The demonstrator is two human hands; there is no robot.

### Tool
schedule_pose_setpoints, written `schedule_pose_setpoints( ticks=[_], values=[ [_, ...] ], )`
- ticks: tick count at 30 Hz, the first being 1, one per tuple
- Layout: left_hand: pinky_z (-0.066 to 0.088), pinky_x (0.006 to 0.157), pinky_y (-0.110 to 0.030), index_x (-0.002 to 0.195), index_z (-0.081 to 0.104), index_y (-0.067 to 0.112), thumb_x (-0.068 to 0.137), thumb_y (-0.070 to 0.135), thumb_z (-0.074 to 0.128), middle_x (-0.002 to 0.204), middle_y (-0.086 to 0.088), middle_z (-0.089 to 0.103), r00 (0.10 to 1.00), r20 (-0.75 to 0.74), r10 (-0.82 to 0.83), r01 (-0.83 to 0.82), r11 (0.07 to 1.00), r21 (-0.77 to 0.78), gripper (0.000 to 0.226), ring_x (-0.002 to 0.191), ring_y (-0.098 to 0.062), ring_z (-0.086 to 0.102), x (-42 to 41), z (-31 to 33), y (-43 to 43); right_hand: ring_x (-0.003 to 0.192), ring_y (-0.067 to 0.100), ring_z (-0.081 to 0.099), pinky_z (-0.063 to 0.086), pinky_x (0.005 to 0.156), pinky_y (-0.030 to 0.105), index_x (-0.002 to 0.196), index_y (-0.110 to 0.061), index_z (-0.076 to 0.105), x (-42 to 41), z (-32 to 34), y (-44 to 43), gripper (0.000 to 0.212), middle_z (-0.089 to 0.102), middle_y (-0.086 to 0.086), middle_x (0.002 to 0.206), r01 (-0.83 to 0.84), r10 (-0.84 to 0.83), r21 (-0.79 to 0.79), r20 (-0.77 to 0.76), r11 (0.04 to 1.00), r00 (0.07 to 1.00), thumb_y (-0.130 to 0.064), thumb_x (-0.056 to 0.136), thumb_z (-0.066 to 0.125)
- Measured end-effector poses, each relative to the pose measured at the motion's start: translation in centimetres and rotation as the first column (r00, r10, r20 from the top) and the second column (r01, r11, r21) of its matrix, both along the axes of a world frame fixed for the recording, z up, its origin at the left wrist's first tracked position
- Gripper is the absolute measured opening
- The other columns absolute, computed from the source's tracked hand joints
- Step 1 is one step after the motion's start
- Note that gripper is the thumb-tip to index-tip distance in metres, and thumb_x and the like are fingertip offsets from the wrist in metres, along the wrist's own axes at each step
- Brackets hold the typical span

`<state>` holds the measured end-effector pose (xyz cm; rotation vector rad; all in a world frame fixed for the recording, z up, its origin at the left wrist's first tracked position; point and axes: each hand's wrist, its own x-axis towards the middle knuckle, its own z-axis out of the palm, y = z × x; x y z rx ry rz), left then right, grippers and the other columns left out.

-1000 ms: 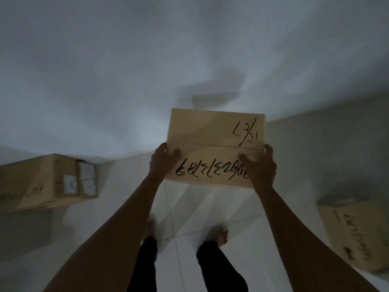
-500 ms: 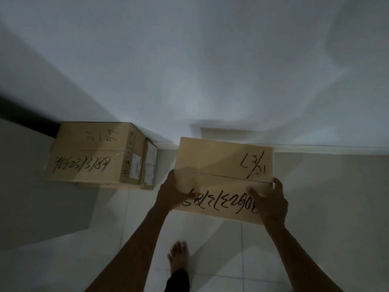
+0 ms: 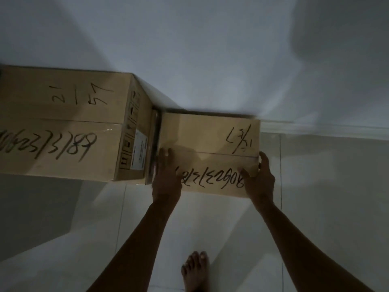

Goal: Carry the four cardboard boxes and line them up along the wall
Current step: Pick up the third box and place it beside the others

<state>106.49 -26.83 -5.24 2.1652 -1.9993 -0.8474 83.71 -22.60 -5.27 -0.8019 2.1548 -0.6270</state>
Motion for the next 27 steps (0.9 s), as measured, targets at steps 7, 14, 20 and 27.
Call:
schedule_pose_setpoints(
  ticks=[7,14,20,27],
  values=[
    [0.032,0.113,-0.061,0.156,0.005,0.014,0.091,0.026,0.062,0.164,-0.017,-0.004,0.985,0.105,-0.138,0.123,0.982,0.141,0.088,0.151,-0.039,0.002,0.8,0.7,-1.1,0.102,0.037,0.069,0.06,0.076,0.042,0.15,-0.013,0.026,1.6,0.3,-1.9,0.077,0.063,0.016,0.126,-0.082,0.083,0.04,-0.003,0.996,0.997,-0.026,0.088,0.07],
    [0.024,0.12,-0.052,0.156,0.001,0.02,0.096,0.051,0.038,0.166,-0.006,-0.001,0.966,-0.019,-0.257,0.255,0.943,0.213,0.076,0.153,-0.027,0.007,-2.5,7.0,-0.4,0.14,0.036,0.039,0.038,0.107,0.043,0.159,-0.01,0.005,-3.8,5.9,-0.3,0.084,0.031,0.02,0.157,-0.061,0.045,0.189,0.089,0.98,0.995,-0.04,0.098,0.054],
    [0.021,0.122,-0.045,0.156,0.012,0.014,0.095,0.056,0.036,0.165,-0.007,0.011,0.892,-0.034,-0.45,0.449,0.877,0.173,0.077,0.152,-0.025,0.012,-16.8,15.1,1.6,0.141,0.037,0.039,0.034,0.109,0.039,0.157,-0.007,0.018,-17.6,13.3,7.2,0.074,0.033,0.02,0.157,0.104,-0.1,0.166,-0.028,0.981,0.995,-0.041,0.099,0.049],
    [0.013,0.122,-0.036,0.156,0.012,0.016,0.096,0.057,0.031,0.165,-0.006,0.014,0.728,-0.06,-0.683,0.686,0.721,0.104,0.075,0.153,-0.022,0.011,-41.8,21.8,8.6,0.14,0.035,0.04,0.033,0.111,0.04,0.156,-0.007,0.022,-39.6,20.8,21.7,0.072,0.035,0.019,0.155,0.332,-0.316,0.114,-0.141,0.936,0.938,-0.045,0.099,0.047]
  ],
)
